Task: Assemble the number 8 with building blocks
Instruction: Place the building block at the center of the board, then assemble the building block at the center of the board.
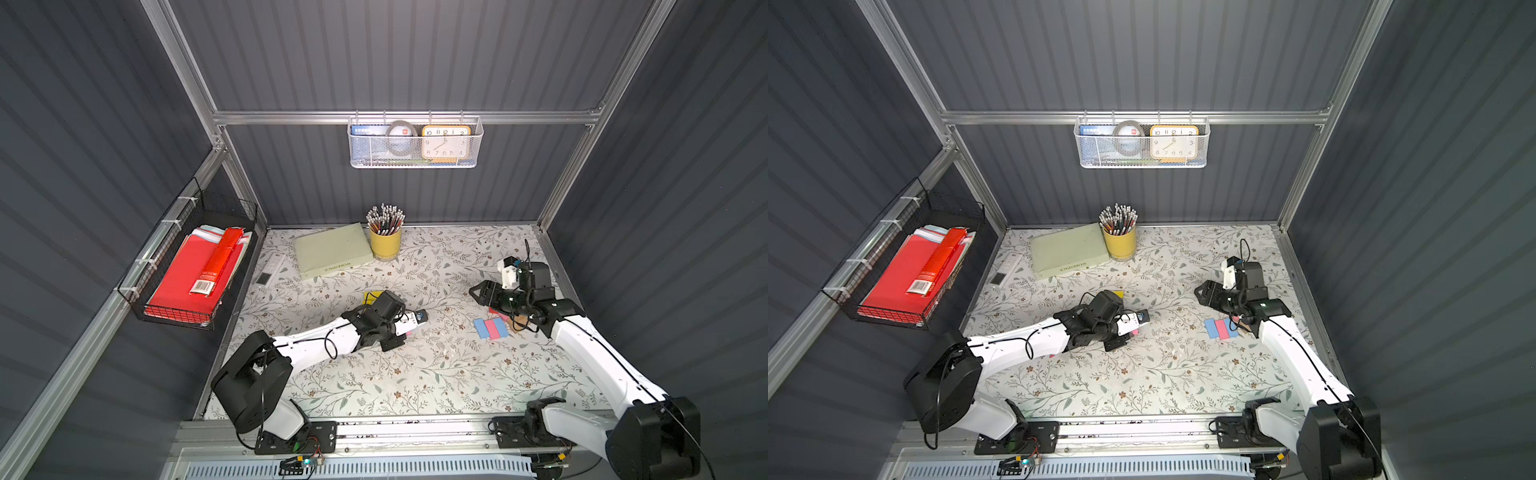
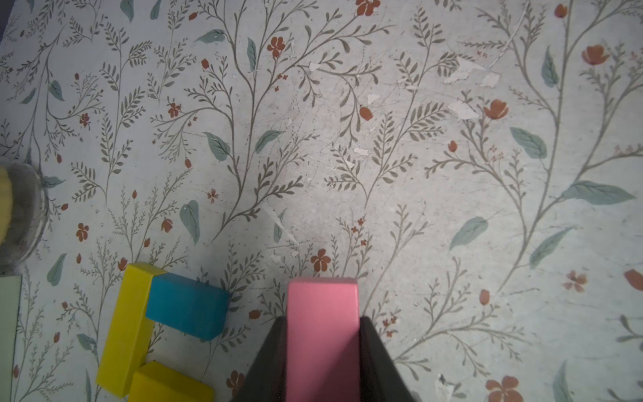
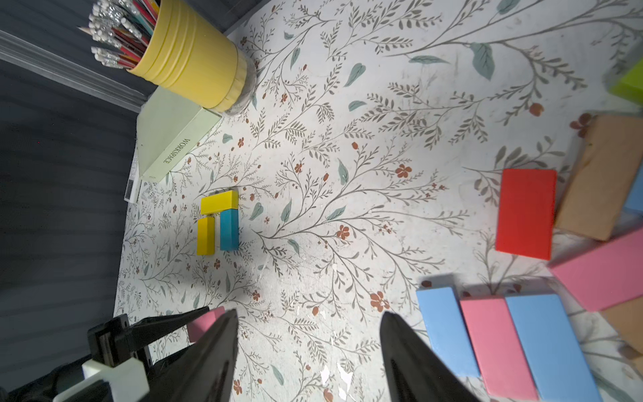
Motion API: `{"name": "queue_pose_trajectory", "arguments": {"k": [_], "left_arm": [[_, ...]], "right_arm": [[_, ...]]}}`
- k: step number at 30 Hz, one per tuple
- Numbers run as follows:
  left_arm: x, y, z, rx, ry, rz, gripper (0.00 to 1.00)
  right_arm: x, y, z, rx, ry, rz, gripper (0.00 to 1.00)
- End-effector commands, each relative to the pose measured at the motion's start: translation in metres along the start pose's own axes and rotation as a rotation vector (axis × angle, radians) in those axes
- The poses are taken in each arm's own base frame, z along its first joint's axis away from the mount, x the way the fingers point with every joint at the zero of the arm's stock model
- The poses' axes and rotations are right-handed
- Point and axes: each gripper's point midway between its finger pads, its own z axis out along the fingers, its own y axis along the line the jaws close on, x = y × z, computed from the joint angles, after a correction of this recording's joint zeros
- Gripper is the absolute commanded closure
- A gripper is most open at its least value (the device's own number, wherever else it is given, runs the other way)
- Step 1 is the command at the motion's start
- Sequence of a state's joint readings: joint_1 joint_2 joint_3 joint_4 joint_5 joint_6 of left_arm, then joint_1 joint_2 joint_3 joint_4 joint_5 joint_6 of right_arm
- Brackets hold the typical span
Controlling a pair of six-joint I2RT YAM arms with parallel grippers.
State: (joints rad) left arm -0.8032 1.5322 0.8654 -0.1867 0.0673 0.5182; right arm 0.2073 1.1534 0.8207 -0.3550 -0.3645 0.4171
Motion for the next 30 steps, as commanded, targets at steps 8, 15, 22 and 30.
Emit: {"name": "queue_pose_trajectory", "arguments": {"k": [8, 15, 22, 30], "left_arm": [[0.026, -0.024, 0.043, 0.140, 0.088, -0.057, 0.73], [0.021, -0.018, 0.044, 0.133, 0.098, -0.073, 0.36], [-0.018, 0.017, 0.003, 0.027, -0.049, -0.143, 0.13], [-0.045, 0.113, -0.089, -0.214, -0.322, -0.395, 0.01]], "right_arm": [[0.000, 0.018, 0.005, -0.004, 0.002, -0.148, 0.28], [0.006, 0.023, 0.008, -0.021, 0.019, -0.209, 0.26], [0.009, 0.056, 0.000, -0.138, -0.041, -0.375, 0.19], [0.056, 0.112, 0.003, -0.357, -0.020, -0.897, 0.24]]}}
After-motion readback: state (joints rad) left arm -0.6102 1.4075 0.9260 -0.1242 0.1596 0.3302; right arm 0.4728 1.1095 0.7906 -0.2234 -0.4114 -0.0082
